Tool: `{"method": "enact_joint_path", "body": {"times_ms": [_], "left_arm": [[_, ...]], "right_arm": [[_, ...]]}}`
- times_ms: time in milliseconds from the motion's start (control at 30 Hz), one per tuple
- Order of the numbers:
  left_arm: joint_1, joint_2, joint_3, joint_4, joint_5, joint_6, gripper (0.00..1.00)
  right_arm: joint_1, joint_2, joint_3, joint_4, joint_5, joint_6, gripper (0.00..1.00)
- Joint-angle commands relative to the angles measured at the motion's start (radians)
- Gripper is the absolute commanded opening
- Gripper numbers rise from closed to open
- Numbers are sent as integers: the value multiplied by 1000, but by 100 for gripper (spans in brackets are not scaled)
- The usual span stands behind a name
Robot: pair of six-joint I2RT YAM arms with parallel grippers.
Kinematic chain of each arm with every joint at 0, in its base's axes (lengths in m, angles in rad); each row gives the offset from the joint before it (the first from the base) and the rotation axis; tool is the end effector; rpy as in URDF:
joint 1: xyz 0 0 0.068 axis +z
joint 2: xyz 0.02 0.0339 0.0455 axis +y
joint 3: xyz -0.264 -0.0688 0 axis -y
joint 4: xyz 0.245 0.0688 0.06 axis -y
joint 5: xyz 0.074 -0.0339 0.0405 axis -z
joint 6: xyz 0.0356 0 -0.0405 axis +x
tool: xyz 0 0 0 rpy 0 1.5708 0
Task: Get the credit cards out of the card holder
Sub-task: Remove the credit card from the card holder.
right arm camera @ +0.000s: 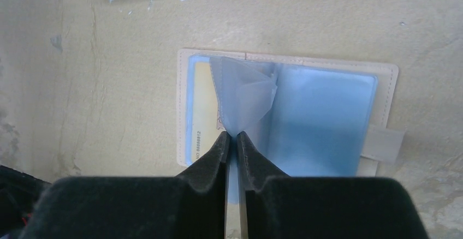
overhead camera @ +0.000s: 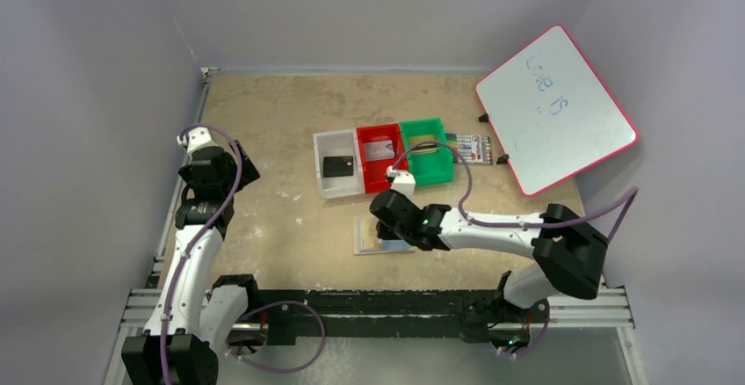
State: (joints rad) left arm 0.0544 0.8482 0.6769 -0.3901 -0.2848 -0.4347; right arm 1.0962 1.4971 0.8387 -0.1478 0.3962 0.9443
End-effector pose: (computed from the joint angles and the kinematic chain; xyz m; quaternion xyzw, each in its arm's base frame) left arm 0.1878 0.0202 0.2713 -0.2764 0.8241 0.0315 0.4935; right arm 0.1516 0.2650 0.1972 0.0042 0.9126 0.2162 0.3470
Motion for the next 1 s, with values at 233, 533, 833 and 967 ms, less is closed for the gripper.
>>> {"method": "enact_joint_path", "body": {"times_ms": [233,533,833,967], "left_arm": [[4,3,39,20,27,1,92],[4,10,39,20,33,2,92],[4,12,41,19,33,6,91],[4,13,41,18,33,6,91]], "right_arm": [[-125,-195,-237,198,-101,140,13],[-146,-299,-325,360,-183,87,12],[-147,-164,-277,595,-402,-52,5],[-146,-154,-294,667,-470,-64,5]]}}
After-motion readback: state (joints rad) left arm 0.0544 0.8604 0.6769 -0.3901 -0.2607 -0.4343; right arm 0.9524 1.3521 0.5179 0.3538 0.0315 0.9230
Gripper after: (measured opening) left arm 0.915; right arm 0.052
